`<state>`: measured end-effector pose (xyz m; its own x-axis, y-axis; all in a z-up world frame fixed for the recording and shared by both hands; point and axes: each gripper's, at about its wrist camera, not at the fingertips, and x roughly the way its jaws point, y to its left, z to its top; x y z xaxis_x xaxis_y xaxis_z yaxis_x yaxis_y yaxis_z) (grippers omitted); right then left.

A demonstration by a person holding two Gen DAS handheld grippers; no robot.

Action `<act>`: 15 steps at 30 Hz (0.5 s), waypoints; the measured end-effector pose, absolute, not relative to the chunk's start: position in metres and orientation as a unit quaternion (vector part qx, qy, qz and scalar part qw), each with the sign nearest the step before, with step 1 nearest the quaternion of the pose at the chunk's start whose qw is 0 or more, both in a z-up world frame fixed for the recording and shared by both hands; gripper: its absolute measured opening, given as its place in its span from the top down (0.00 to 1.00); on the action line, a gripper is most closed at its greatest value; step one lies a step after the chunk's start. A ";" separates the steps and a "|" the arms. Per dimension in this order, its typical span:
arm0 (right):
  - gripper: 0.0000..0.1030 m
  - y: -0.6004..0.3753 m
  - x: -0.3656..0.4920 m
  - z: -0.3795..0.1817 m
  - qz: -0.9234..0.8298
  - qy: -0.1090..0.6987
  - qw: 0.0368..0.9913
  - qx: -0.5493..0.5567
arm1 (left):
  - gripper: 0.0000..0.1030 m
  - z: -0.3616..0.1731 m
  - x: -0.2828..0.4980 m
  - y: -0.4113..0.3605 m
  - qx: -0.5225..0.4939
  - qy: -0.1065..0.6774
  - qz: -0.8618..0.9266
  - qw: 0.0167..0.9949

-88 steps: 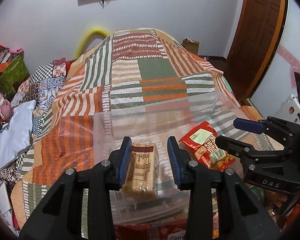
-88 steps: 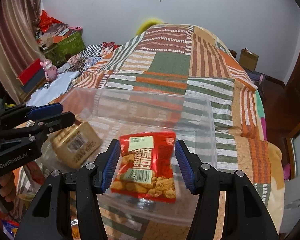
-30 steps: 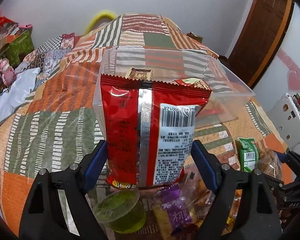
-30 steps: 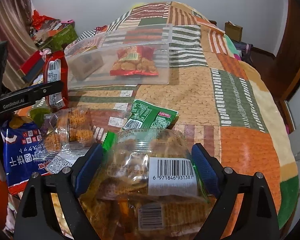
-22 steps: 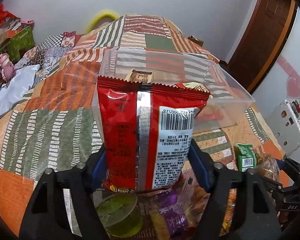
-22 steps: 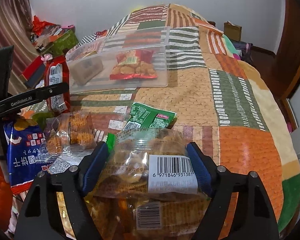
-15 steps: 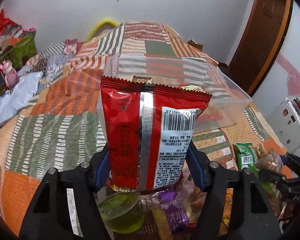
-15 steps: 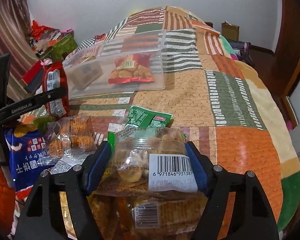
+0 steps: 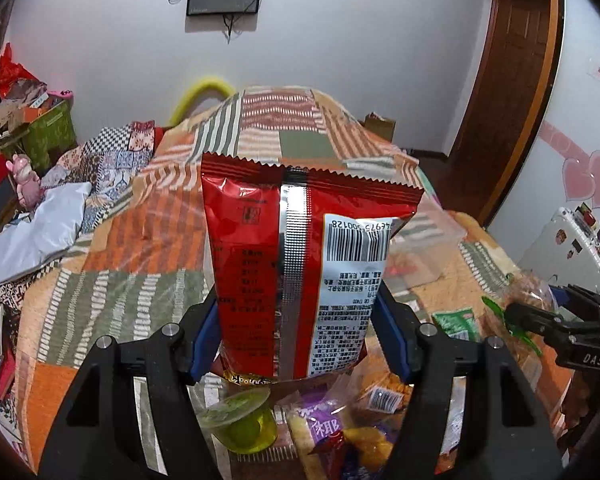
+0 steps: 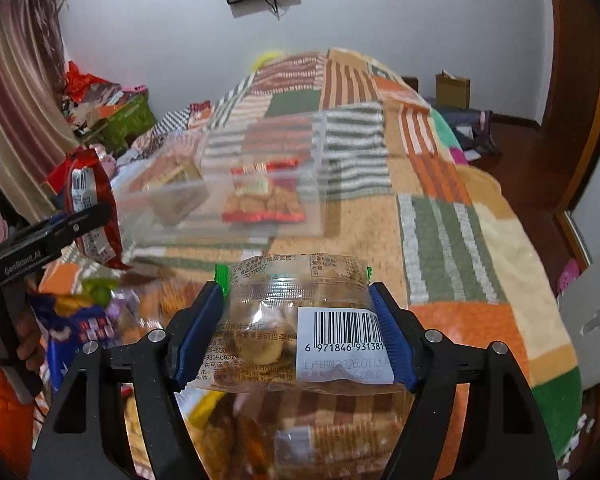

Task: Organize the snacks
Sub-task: 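Lower both bags into the clear box and open both grippers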

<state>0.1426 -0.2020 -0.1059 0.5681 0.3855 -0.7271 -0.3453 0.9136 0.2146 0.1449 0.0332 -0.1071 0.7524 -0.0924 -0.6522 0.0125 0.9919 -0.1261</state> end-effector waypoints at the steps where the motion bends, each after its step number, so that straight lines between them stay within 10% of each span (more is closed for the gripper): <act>1: 0.31 -0.200 0.145 -0.102 0.208 0.411 0.887 0.024 | 0.35 -0.104 0.145 0.034 -0.057 0.348 -0.028 0.936; 15: 0.31 -0.173 0.187 -0.063 0.225 0.345 0.911 0.000 | 0.35 -0.073 0.178 0.062 -0.074 0.326 -0.025 0.942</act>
<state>0.1867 -0.1733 -0.0629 0.6602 0.4106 -0.6289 -0.4105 0.8985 0.1556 0.1781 0.0618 -0.0728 0.7864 -0.0957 -0.6103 -0.0009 0.9878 -0.1560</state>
